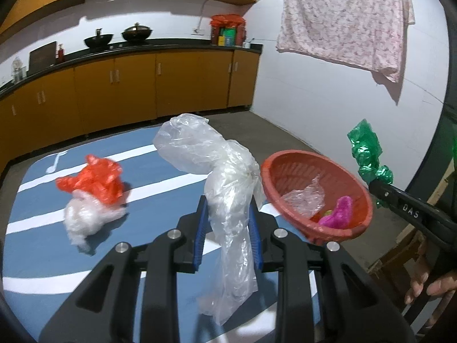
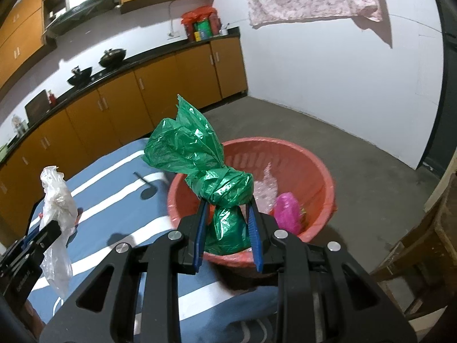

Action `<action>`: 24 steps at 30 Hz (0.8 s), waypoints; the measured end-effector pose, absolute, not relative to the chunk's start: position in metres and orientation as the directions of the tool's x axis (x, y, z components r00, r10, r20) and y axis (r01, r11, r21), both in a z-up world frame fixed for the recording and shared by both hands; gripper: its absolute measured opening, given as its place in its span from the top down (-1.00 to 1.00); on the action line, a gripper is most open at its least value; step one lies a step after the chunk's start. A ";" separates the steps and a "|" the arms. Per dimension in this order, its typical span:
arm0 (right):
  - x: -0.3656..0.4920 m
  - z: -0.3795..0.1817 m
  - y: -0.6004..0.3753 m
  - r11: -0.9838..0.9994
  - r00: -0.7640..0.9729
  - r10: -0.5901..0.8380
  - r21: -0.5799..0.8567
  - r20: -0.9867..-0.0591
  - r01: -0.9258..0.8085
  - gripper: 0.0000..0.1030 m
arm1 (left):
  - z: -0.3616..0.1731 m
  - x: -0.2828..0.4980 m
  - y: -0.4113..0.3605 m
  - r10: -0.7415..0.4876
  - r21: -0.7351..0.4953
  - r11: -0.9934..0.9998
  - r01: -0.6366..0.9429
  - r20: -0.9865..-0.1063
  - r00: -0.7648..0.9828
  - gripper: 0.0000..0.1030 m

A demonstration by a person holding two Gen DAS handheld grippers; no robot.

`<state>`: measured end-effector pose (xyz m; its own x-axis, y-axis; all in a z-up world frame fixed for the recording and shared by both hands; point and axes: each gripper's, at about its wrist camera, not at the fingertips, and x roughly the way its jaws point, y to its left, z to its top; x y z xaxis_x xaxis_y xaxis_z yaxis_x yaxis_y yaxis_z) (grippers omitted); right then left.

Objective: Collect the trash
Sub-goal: 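Carry the clear bag in the left tool and green bag in the right tool to the basket, then open both tools to drop the clear and green bags into the basket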

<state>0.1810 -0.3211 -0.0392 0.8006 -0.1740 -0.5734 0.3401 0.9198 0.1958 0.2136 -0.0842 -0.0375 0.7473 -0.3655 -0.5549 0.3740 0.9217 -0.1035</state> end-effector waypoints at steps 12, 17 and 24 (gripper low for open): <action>0.201 -0.047 -0.360 0.877 0.791 -0.210 0.246 -0.575 0.412 0.47 | -0.039 0.244 -0.173 -0.505 -0.127 0.838 0.530 -0.546 0.668 0.47; 0.212 -0.046 -0.377 0.865 0.797 -0.216 0.268 -0.564 0.424 0.47 | -0.048 0.264 -0.204 -0.531 -0.133 0.816 0.563 -0.560 0.636 0.47; 0.227 -0.051 -0.389 0.853 0.803 -0.194 0.308 -0.564 0.422 0.26 | -0.061 0.284 -0.226 -0.537 -0.134 0.803 0.581 -0.585 0.608 0.22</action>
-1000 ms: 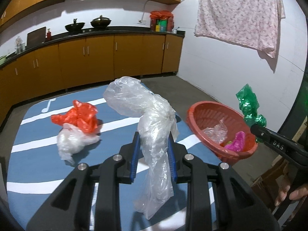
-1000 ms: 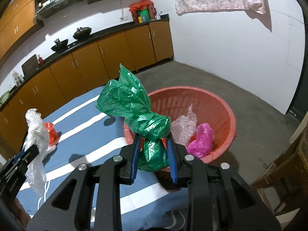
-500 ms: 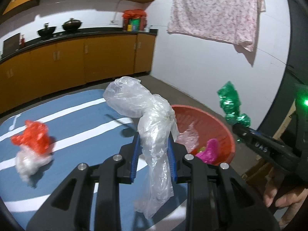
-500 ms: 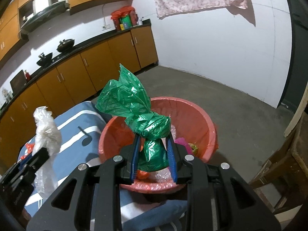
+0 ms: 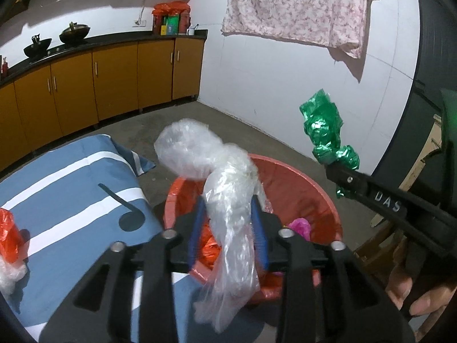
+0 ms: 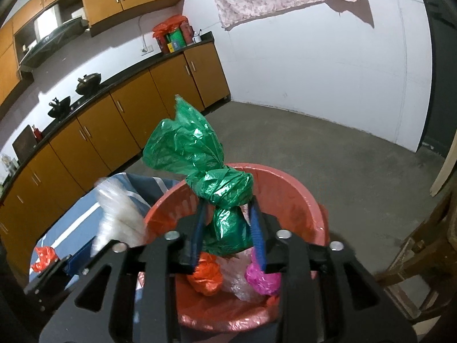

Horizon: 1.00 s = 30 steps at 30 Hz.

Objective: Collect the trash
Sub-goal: 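Open both tools to drop the clear and green bags into the basket, then grasp the white plastic bag with the left tool and lift it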

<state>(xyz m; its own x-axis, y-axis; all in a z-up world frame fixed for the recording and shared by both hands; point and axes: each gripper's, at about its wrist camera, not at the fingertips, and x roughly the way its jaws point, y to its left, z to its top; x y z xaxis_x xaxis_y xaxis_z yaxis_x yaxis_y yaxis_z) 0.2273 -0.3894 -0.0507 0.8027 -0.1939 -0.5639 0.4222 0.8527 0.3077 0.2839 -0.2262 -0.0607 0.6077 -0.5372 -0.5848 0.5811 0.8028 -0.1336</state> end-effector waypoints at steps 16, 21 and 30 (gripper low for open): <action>0.207 -0.069 -0.379 0.835 0.782 -0.223 0.299 -0.582 0.461 -0.76 | -0.074 0.275 -0.153 -0.409 -0.092 0.890 0.448 -0.599 0.689 -0.38; 0.207 -0.068 -0.362 0.845 0.771 -0.250 0.258 -0.586 0.469 -0.81 | -0.069 0.261 -0.110 -0.321 -0.040 0.929 0.367 -0.581 0.748 -0.47; 0.212 -0.062 -0.317 0.900 0.789 -0.183 0.223 -0.587 0.374 -0.81 | -0.060 0.254 0.022 -0.053 0.000 0.998 0.063 -0.556 0.829 -0.50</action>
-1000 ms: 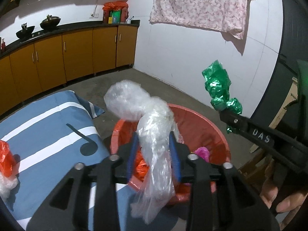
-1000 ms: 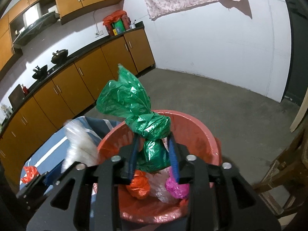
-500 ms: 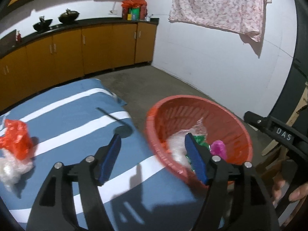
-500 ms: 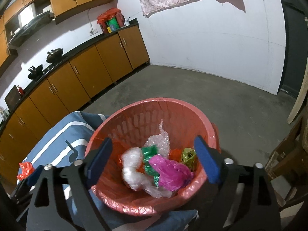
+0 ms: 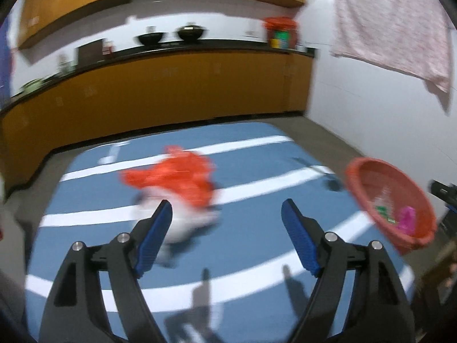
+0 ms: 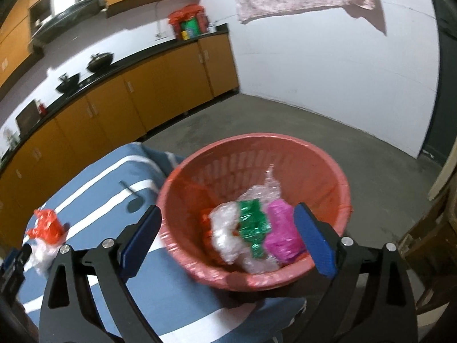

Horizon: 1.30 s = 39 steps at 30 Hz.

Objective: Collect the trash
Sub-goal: 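Grasp the white plastic bag with the left tool and lift it, then grasp the last red bag with the right tool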

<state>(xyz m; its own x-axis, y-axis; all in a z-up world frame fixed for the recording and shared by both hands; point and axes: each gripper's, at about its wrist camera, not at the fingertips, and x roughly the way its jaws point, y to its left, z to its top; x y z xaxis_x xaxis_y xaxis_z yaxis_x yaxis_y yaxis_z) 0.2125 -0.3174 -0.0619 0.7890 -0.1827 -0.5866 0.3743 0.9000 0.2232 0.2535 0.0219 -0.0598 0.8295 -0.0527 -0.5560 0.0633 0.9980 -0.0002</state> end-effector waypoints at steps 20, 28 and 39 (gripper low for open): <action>0.228 -0.063 -0.262 0.954 0.781 -0.128 0.138 -0.612 0.265 -0.81 | -0.104 0.309 0.083 -0.068 -0.103 0.995 -0.007 -0.705 0.706 0.01; 0.233 -0.063 -0.248 0.964 0.782 -0.110 0.124 -0.613 0.233 -0.81 | -0.105 0.305 0.078 -0.089 -0.092 0.995 0.035 -0.693 0.715 0.45; 0.252 -0.056 -0.196 0.987 0.800 -0.003 0.127 -0.600 0.099 -0.81 | -0.100 0.263 0.111 -0.030 -0.054 0.999 -0.008 -0.666 0.746 0.49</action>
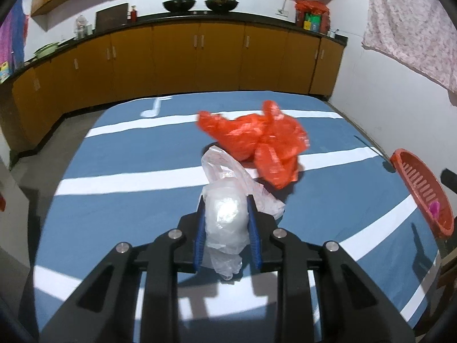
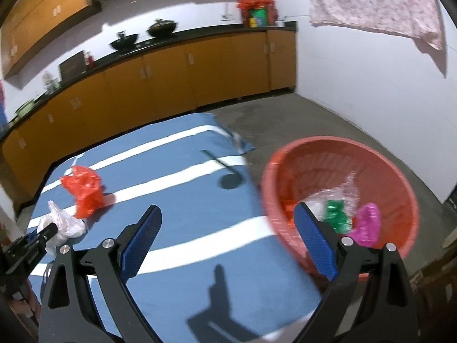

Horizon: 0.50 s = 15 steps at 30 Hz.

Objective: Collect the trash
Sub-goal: 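Grasp the last red bag with the right tool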

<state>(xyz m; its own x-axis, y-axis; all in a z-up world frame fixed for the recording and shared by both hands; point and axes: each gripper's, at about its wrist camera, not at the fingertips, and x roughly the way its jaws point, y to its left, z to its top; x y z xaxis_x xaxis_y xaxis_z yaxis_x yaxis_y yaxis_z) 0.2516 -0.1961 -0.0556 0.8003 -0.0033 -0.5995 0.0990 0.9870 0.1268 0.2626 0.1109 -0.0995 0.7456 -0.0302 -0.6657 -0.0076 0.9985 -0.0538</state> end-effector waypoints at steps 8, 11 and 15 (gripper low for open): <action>0.280 -0.065 -0.110 0.989 0.777 0.147 0.102 -0.613 -0.107 -0.74 | -0.098 0.244 0.165 0.113 -0.014 0.987 -0.163 -0.659 0.744 0.49; 0.294 -0.068 -0.080 0.980 0.761 0.199 0.105 -0.617 -0.172 -0.69 | -0.096 0.244 0.185 0.156 -0.016 0.975 -0.221 -0.658 0.737 0.49; 0.313 -0.069 -0.050 0.966 0.753 0.254 0.129 -0.607 -0.222 -0.67 | -0.093 0.245 0.203 0.190 -0.022 0.963 -0.269 -0.654 0.732 0.49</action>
<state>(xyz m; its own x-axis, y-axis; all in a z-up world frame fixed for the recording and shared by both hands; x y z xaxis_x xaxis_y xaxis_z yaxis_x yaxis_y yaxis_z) 0.3131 -0.0497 -0.0689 0.7528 0.2543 -0.6071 -0.2225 0.9664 0.1288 0.2450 0.2033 -0.0931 0.7321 0.1896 -0.6543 -0.2687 0.9630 -0.0217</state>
